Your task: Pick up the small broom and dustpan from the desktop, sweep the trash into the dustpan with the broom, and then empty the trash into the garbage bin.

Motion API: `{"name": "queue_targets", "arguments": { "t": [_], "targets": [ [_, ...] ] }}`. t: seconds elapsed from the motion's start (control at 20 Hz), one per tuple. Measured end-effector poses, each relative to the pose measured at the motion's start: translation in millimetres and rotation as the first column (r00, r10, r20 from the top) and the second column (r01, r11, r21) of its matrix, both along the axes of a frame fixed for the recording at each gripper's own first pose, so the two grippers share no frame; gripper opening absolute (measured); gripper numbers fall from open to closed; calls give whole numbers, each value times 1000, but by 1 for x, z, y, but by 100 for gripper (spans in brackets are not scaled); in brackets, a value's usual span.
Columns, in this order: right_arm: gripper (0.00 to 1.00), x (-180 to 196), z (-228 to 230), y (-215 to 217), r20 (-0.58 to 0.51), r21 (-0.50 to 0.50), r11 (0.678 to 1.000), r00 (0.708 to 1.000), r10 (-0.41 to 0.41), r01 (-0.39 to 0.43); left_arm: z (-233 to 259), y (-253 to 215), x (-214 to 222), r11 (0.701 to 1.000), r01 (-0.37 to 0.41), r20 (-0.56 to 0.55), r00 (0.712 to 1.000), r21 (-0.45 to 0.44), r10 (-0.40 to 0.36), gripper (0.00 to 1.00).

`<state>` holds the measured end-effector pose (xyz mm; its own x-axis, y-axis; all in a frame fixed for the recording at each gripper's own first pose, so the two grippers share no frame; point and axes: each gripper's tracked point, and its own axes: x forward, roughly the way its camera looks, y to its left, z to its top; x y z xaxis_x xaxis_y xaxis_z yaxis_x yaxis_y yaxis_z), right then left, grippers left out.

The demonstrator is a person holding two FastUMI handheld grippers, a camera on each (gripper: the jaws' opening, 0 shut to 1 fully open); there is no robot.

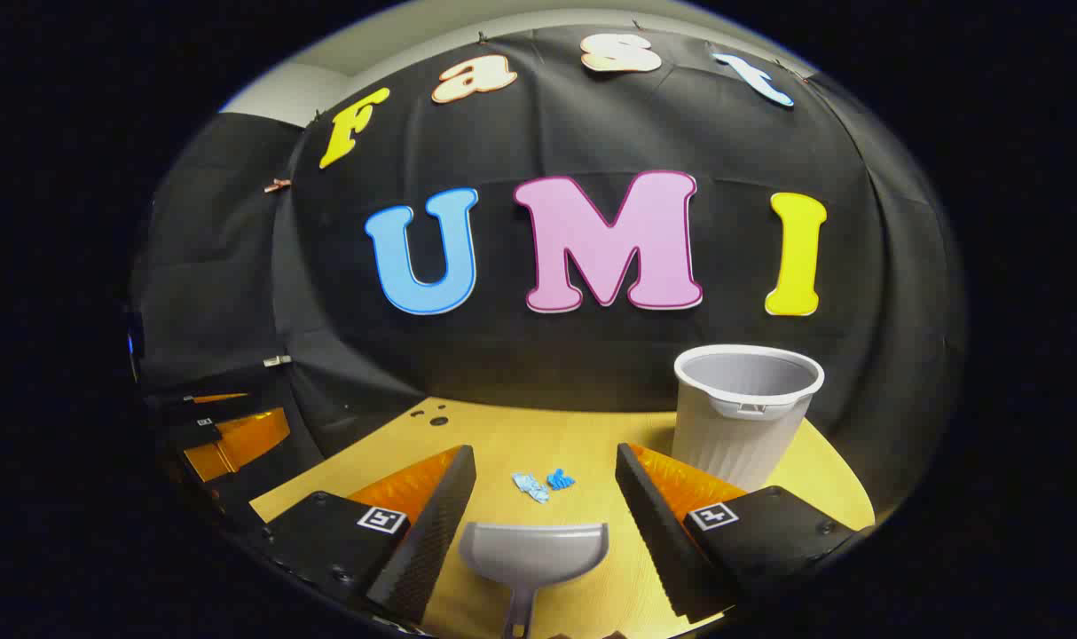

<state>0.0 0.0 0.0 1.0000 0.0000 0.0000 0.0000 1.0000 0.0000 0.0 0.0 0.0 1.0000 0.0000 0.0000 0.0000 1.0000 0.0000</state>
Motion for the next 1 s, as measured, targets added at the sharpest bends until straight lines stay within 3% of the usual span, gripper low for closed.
{"name": "queue_targets", "arguments": {
  "t": [0.2, 0.4, 1.0],
  "targets": [
    [100, 10, -9, 1, -49, 35, 999, 998, -35, 37, -22, -3, 14, 997, 28, -66, 998, 70, -23, 96],
    [100, 9, -21, 9, -93, 44, 997, 994, -61, 66, -34, -7, 17, 994, 105, -98, 990, 33, -102, 96],
    [100, -4, -62, 34, -226, 37, 995, 971, -83, 94, -88, 13, 20, 982, 184, -251, 949, -45, -190, 98]
  ]
}}
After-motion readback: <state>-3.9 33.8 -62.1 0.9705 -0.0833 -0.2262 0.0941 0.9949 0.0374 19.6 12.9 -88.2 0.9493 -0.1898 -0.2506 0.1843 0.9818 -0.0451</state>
